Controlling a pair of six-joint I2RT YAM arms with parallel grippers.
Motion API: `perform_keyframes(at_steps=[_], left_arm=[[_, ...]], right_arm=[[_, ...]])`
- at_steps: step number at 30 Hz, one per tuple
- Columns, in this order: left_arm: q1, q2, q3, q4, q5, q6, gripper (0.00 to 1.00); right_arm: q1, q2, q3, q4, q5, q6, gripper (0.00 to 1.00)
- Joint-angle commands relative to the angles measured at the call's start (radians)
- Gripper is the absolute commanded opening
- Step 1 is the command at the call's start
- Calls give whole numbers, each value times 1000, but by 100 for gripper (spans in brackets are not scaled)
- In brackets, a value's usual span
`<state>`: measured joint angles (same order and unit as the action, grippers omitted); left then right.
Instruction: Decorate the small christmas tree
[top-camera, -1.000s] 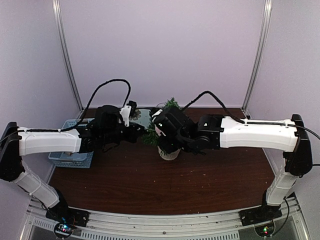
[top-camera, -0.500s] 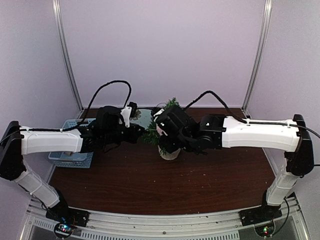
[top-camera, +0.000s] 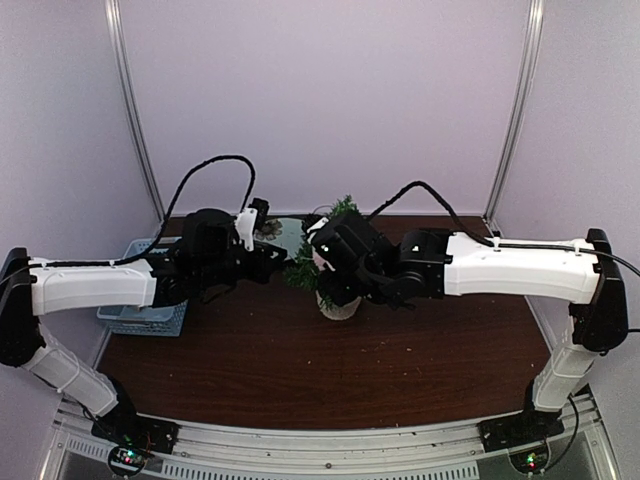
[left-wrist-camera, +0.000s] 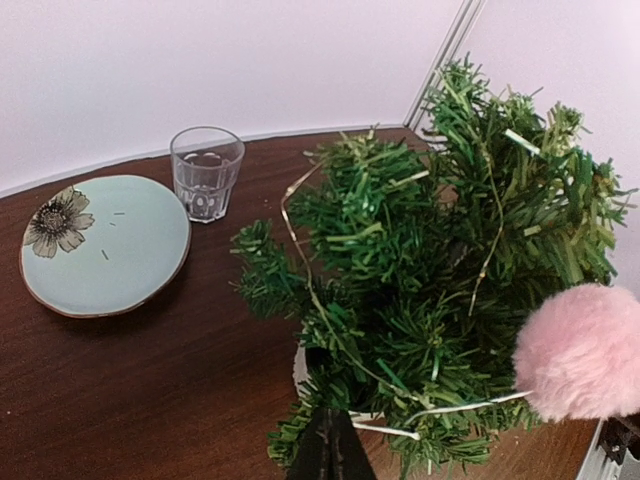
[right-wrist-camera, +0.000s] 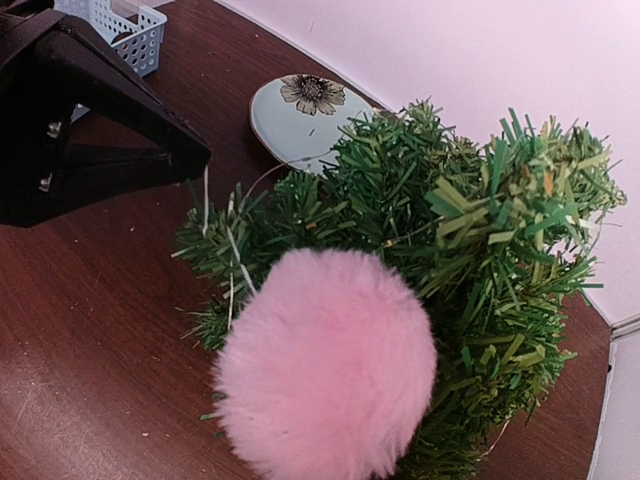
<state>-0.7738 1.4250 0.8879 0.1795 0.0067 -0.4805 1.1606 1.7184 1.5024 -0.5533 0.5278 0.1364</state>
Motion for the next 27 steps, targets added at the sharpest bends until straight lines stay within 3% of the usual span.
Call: perform_keyframes(at_steps=[1, 11, 15, 18, 22, 27], left_arm=[[8, -21, -10, 53, 52, 28, 0], [8, 0, -11, 60, 67, 23, 0], [8, 2, -10, 59, 71, 22, 0], [8, 2, -11, 59, 70, 20, 0], [8, 4, -10, 61, 71, 19, 0], [10, 7, -10, 63, 71, 17, 0]], right_arm=[[2, -20, 18, -6, -3, -1, 2], [5, -26, 11, -7, -16, 0, 6], [4, -28, 12, -10, -13, 3, 12], [4, -31, 12, -14, -14, 5, 20], [5, -41, 4, -7, -26, 4, 39], [9, -61, -13, 20, -41, -5, 43]])
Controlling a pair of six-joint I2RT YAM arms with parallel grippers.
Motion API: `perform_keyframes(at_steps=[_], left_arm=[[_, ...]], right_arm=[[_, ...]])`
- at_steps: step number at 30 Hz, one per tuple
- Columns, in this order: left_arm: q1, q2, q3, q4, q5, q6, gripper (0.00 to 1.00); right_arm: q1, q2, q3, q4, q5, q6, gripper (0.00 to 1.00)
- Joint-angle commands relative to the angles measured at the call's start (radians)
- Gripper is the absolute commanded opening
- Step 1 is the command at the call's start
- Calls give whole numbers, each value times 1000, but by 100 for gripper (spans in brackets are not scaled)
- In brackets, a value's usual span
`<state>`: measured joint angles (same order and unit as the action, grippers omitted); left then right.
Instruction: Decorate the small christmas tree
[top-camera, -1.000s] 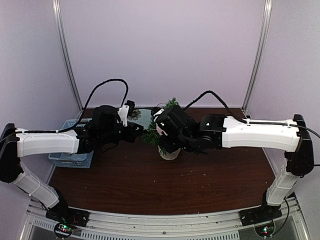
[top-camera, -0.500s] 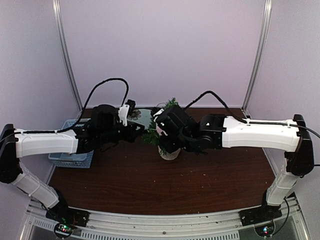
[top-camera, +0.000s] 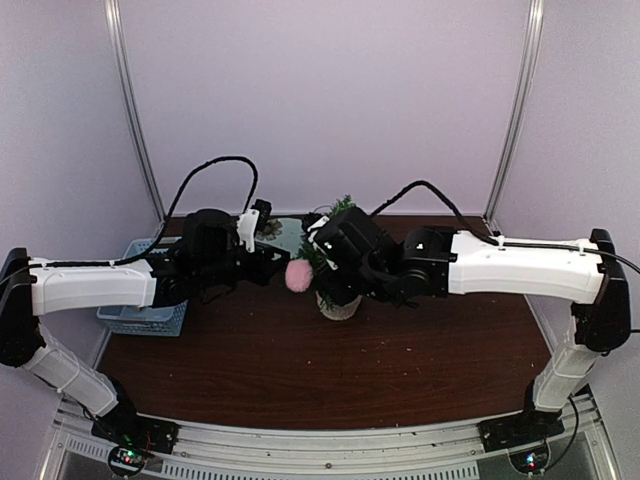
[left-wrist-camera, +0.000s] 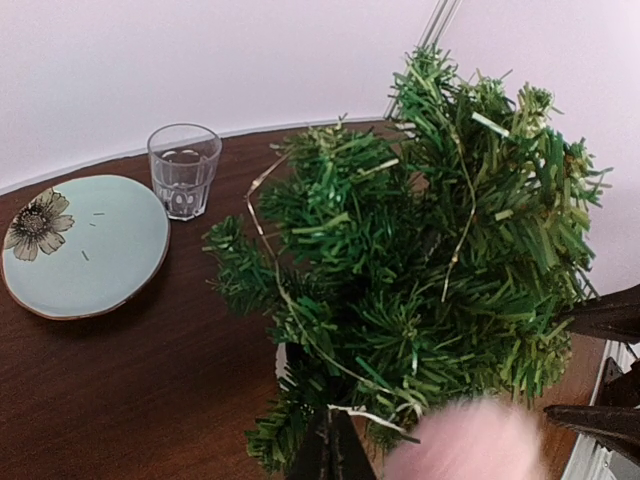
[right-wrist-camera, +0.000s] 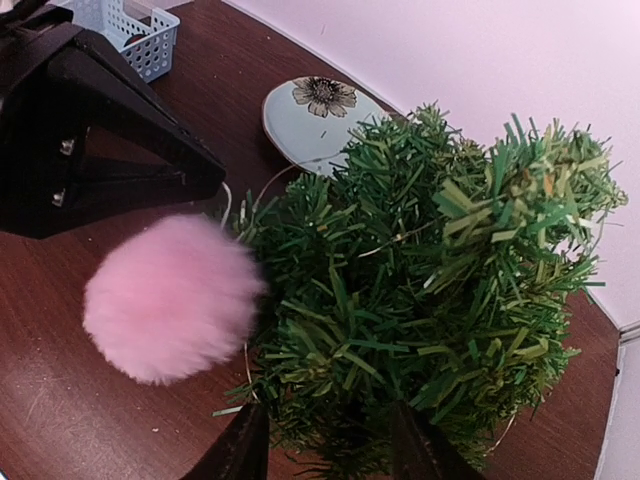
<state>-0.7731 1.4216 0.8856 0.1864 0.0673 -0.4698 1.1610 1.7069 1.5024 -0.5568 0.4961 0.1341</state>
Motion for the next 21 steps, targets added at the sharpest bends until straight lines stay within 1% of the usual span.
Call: perform_keyframes(at_steps=[1, 19, 21], left_arm=[[8, 11, -8, 58, 11, 7, 0], [8, 17, -3, 53, 18, 4, 0], [8, 17, 1, 48, 16, 2, 0]], right_arm=[[10, -53, -13, 26, -11, -4, 43], [25, -128, -76, 118, -32, -33, 45], [26, -142, -90, 136, -37, -35, 48]])
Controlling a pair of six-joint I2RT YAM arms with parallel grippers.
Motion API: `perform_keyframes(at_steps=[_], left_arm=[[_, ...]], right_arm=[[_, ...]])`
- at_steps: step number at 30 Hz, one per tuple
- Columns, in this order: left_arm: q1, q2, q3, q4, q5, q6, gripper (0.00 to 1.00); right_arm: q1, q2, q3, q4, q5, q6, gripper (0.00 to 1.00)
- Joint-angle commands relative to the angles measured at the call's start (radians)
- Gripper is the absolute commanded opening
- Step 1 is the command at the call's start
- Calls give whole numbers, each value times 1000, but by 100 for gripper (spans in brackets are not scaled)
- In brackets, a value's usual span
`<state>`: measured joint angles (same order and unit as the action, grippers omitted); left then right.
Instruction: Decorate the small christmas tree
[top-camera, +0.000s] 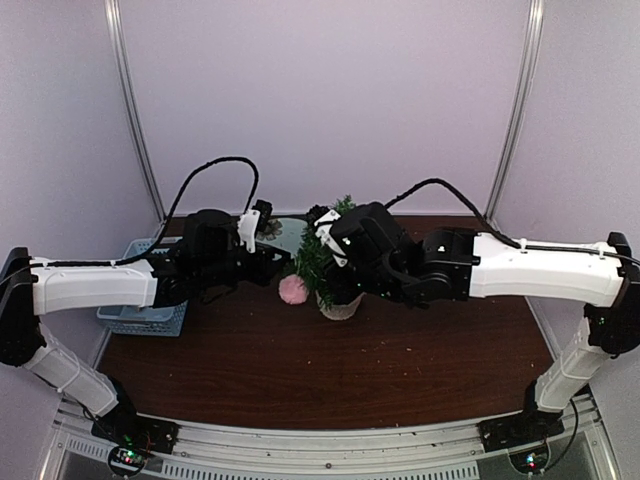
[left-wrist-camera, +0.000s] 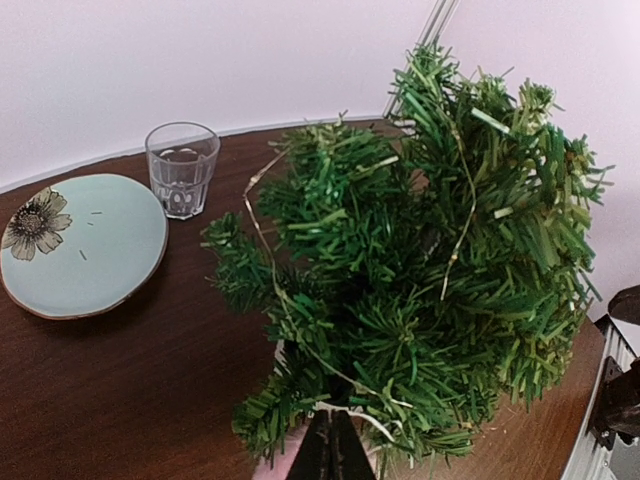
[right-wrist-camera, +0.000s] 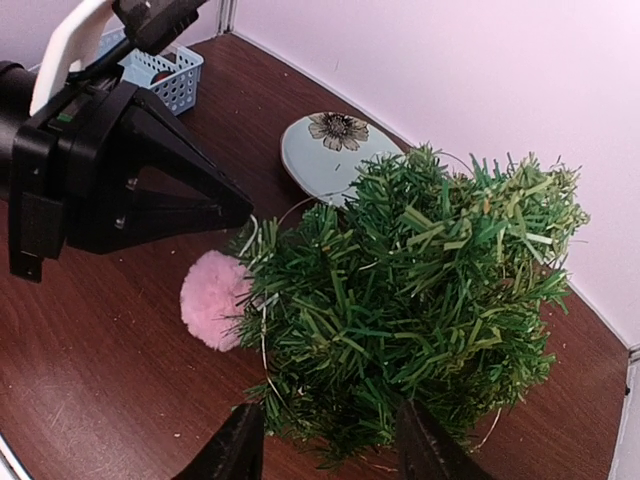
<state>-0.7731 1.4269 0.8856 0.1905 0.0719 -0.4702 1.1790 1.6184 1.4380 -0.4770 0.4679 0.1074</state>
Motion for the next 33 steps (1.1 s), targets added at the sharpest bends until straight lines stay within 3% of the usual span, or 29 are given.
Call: perform_keyframes(at_steps=[1, 10, 21, 33], left_arm=[[8, 9, 1, 41, 10, 1, 0], [8, -41, -10, 8, -18, -7, 27], [55, -193, -99, -53, -88, -67, 50], [273, -364, -238, -197, -145, -235, 57]], right_arm=[[8, -63, -33, 65, -9, -9, 49], [8, -123, -93, 135, -19, -23, 51], [-31, -271, -212, 219, -90, -4, 58], [-415, -509, -490, 279, -411, 251, 59]])
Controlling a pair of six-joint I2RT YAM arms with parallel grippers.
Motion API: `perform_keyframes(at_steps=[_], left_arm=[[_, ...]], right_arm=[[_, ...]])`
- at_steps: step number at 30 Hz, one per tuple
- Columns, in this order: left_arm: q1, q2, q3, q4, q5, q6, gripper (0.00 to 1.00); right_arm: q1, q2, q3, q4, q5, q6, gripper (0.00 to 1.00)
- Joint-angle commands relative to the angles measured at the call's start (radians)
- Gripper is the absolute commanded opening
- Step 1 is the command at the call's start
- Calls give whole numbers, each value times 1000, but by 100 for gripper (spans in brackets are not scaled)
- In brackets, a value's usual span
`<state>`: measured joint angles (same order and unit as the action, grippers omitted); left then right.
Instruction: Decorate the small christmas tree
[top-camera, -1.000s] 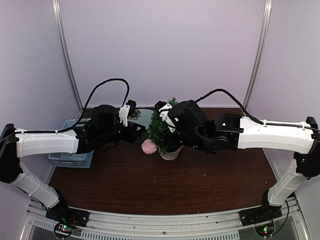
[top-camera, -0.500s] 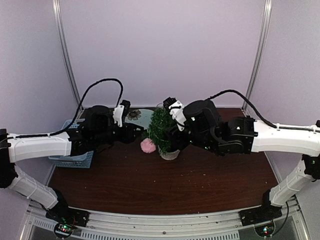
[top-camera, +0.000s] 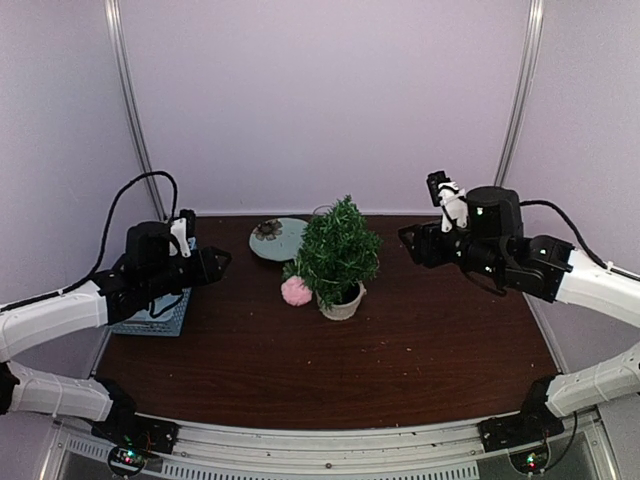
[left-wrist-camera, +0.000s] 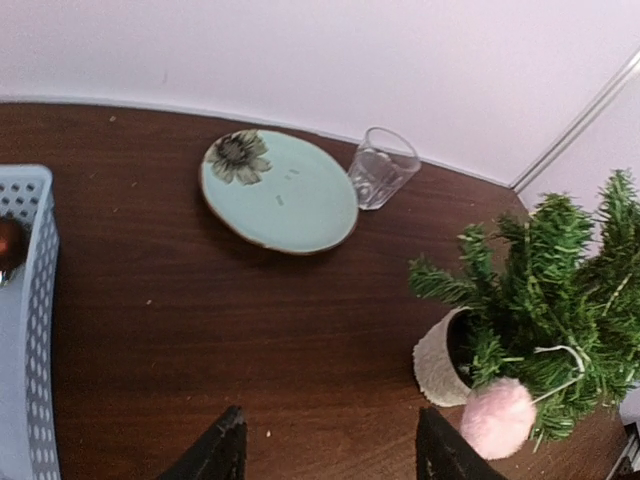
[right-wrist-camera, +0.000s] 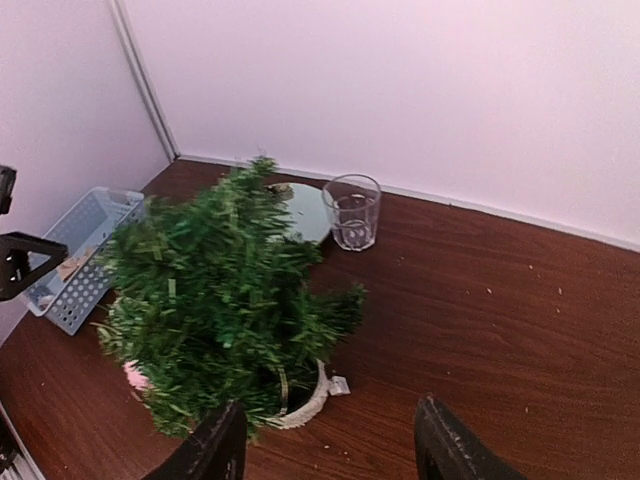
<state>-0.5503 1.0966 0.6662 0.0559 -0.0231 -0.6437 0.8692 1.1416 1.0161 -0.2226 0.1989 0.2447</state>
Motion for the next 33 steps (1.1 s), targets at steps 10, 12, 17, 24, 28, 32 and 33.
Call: perform_keyframes(at_steps=[10, 12, 17, 24, 28, 32, 33], left_arm=[[447, -62, -13, -273, -40, -87, 61], [510, -21, 6, -269, -39, -74, 62], [618, 152, 81, -235, -40, 6, 60], [630, 405, 192, -226, -49, 69, 55], [630, 442, 184, -240, -135, 45, 55], [631, 467, 185, -249, -184, 25, 55], [631, 472, 177, -229, -169, 31, 54]], right_arm=[[-265, -38, -138, 41, -300, 151, 59], [-274, -31, -135, 47, -315, 150, 59], [-285, -14, -118, 50, -337, 140, 59], [-294, 17, -97, 47, -369, 130, 59], [-295, 28, -97, 49, -378, 130, 59], [-298, 38, -96, 53, -382, 127, 59], [-299, 41, -96, 54, -384, 124, 59]])
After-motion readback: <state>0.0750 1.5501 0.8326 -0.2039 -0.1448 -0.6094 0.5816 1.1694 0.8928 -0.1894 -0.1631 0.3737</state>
